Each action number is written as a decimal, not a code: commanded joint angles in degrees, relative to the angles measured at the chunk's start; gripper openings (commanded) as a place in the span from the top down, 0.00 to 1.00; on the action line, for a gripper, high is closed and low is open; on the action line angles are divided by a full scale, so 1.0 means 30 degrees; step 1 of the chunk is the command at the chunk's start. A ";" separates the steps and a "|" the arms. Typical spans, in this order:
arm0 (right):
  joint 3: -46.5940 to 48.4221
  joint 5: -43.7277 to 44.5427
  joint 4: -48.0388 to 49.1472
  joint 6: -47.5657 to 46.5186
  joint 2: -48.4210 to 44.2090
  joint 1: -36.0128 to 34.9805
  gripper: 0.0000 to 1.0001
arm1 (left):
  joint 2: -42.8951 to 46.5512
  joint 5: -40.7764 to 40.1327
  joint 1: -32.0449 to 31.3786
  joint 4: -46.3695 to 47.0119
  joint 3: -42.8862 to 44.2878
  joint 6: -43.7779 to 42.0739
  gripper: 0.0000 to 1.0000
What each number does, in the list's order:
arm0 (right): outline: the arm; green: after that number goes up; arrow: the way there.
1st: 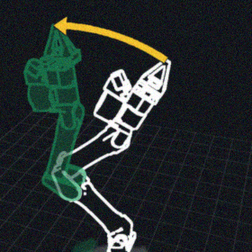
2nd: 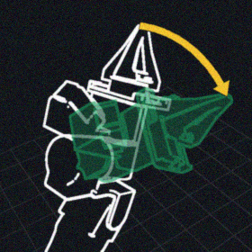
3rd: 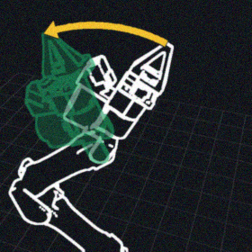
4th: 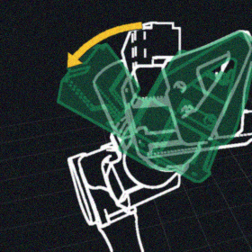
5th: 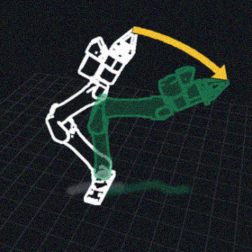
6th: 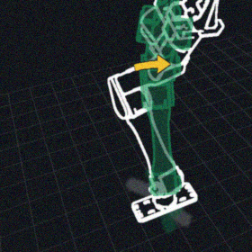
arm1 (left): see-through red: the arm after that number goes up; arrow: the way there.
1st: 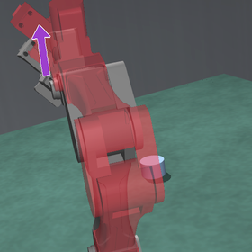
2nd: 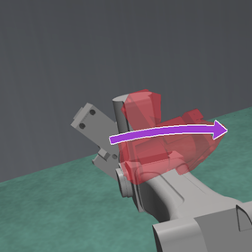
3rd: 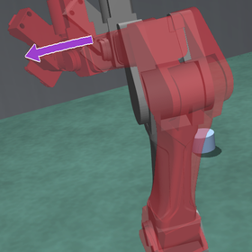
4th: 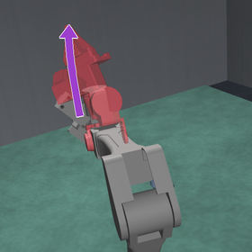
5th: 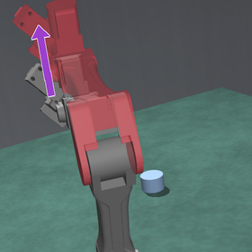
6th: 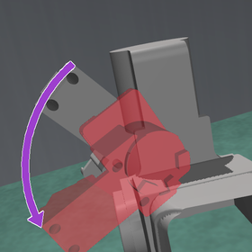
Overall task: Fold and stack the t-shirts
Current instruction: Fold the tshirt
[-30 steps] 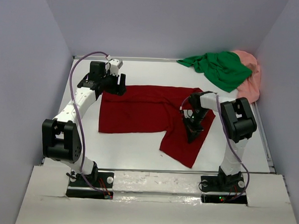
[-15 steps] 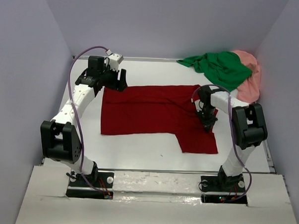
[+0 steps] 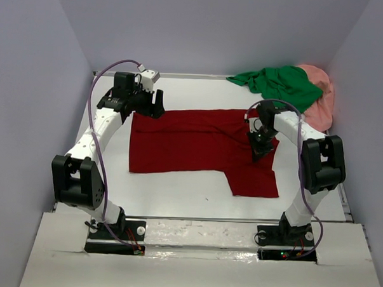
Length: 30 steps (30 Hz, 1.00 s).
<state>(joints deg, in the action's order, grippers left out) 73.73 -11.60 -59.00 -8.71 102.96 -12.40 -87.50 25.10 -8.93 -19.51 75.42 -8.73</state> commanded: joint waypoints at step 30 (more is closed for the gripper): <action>0.2581 -0.6619 0.0390 0.2082 0.6109 -0.0055 1.00 | 0.1541 0.0773 -0.0100 -0.0324 0.0642 -0.0136 0.21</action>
<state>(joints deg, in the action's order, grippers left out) 81.32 -26.70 -58.87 -2.94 118.93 -12.34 -84.58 26.35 -8.95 -20.47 75.46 -8.78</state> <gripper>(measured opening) 0.009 0.790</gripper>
